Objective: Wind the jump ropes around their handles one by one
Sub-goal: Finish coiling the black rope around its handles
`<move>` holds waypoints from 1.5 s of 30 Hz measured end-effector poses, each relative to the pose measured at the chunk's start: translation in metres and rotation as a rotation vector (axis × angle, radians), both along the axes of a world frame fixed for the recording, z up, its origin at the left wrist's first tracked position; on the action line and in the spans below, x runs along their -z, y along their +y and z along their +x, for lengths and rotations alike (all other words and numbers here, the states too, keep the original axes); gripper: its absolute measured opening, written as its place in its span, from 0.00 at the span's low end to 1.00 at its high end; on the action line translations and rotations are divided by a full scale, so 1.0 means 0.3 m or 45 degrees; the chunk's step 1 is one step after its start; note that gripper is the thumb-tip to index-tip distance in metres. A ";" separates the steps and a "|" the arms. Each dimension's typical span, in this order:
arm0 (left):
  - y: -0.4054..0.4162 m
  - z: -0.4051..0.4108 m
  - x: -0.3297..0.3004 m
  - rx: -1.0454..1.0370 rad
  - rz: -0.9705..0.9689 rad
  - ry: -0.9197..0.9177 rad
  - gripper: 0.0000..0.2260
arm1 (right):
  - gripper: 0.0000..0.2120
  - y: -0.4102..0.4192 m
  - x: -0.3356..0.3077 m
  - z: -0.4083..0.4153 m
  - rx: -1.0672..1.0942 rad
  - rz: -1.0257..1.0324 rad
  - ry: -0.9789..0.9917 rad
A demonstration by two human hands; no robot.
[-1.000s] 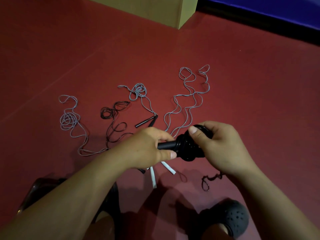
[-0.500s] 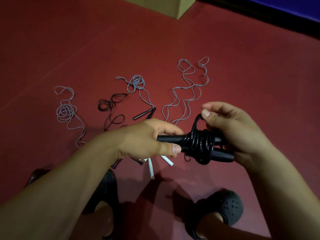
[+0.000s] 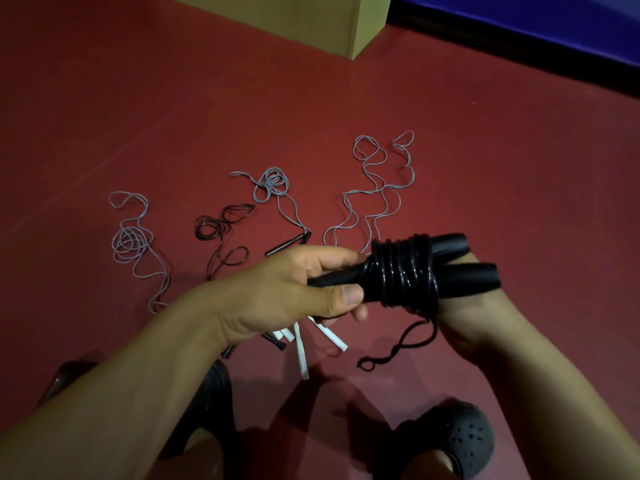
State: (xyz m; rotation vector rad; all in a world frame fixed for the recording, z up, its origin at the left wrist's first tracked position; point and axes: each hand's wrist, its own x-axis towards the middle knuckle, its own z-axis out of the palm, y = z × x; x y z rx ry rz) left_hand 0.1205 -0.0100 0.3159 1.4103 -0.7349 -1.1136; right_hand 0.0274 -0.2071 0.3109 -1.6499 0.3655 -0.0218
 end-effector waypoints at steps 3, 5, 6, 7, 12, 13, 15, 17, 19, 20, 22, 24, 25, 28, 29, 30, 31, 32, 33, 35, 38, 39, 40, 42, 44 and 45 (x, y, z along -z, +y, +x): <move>-0.016 0.001 0.002 -0.142 -0.029 0.040 0.13 | 0.13 0.018 0.006 0.008 0.066 -0.090 0.102; -0.032 0.002 0.005 -0.254 -0.024 0.021 0.14 | 0.13 0.030 0.009 0.017 0.086 -0.088 0.159; -0.038 0.001 0.007 -0.307 -0.008 -0.008 0.13 | 0.11 0.034 0.009 0.018 0.083 -0.081 0.182; -0.041 0.000 0.010 -0.361 0.011 -0.036 0.10 | 0.10 0.037 0.014 0.020 0.082 -0.066 0.200; -0.051 -0.006 0.024 -0.583 0.128 -0.056 0.06 | 0.07 0.049 0.023 0.012 -0.042 -0.162 0.169; -0.051 -0.004 0.028 -0.632 0.150 -0.073 0.06 | 0.06 0.053 0.019 0.011 -0.071 -0.215 0.169; -0.051 0.006 0.038 -0.732 0.187 -0.092 0.06 | 0.05 0.055 0.017 0.009 -0.097 -0.238 0.172; -0.052 0.011 0.043 -0.795 0.209 -0.088 0.06 | 0.06 0.057 0.014 0.007 -0.119 -0.257 0.173; -0.053 0.010 0.048 -0.824 0.223 -0.102 0.06 | 0.07 0.062 0.009 0.005 -0.142 -0.286 0.174; -0.054 0.009 0.049 -0.834 0.228 -0.116 0.06 | 0.08 0.063 0.007 0.004 -0.146 -0.297 0.173; -0.055 0.008 0.051 -0.848 0.238 -0.154 0.05 | 0.11 0.064 0.001 0.002 -0.135 -0.320 0.175; -0.056 0.008 0.052 -0.860 0.254 -0.188 0.05 | 0.12 0.066 -0.005 0.002 -0.104 -0.338 0.187; -0.056 0.008 0.052 -0.867 0.259 -0.202 0.05 | 0.13 0.067 -0.008 0.003 -0.090 -0.340 0.193; -0.057 0.007 0.061 -0.890 0.292 -0.260 0.03 | 0.16 0.074 -0.016 0.002 -0.074 -0.371 0.182; -0.056 0.008 0.063 -0.901 0.305 -0.276 0.03 | 0.17 0.076 -0.020 0.002 -0.072 -0.387 0.170; -0.055 0.010 0.066 -0.918 0.319 -0.292 0.03 | 0.18 0.078 -0.021 0.002 -0.069 -0.397 0.154; -0.054 0.013 0.068 -0.939 0.338 -0.312 0.03 | 0.19 0.079 -0.023 0.001 -0.067 -0.399 0.135; -0.051 0.018 0.069 -0.961 0.364 -0.334 0.03 | 0.20 0.079 -0.024 0.001 -0.067 -0.398 0.113; -0.047 0.024 0.069 -0.982 0.391 -0.347 0.04 | 0.20 0.078 -0.024 0.002 -0.070 -0.396 0.091; -0.037 0.034 0.071 -1.013 0.427 -0.347 0.04 | 0.21 0.078 -0.024 0.002 -0.070 -0.381 0.051; -0.028 0.042 0.078 -1.014 0.472 -0.351 0.04 | 0.17 0.083 -0.025 0.002 -0.020 -0.324 0.009; -0.026 0.043 0.081 -1.016 0.482 -0.359 0.04 | 0.14 0.085 -0.025 0.003 -0.002 -0.315 -0.006; -0.026 0.044 0.084 -1.021 0.488 -0.368 0.04 | 0.11 0.086 -0.024 0.004 0.015 -0.314 -0.019; -0.025 0.046 0.090 -1.026 0.491 -0.381 0.04 | 0.08 0.088 -0.020 0.006 0.052 -0.296 -0.043; -0.024 0.046 0.096 -1.023 0.502 -0.394 0.04 | 0.08 0.089 -0.016 0.008 0.073 -0.278 -0.066; -0.023 0.045 0.100 -1.020 0.510 -0.399 0.04 | 0.08 0.091 -0.017 0.008 0.068 -0.286 -0.077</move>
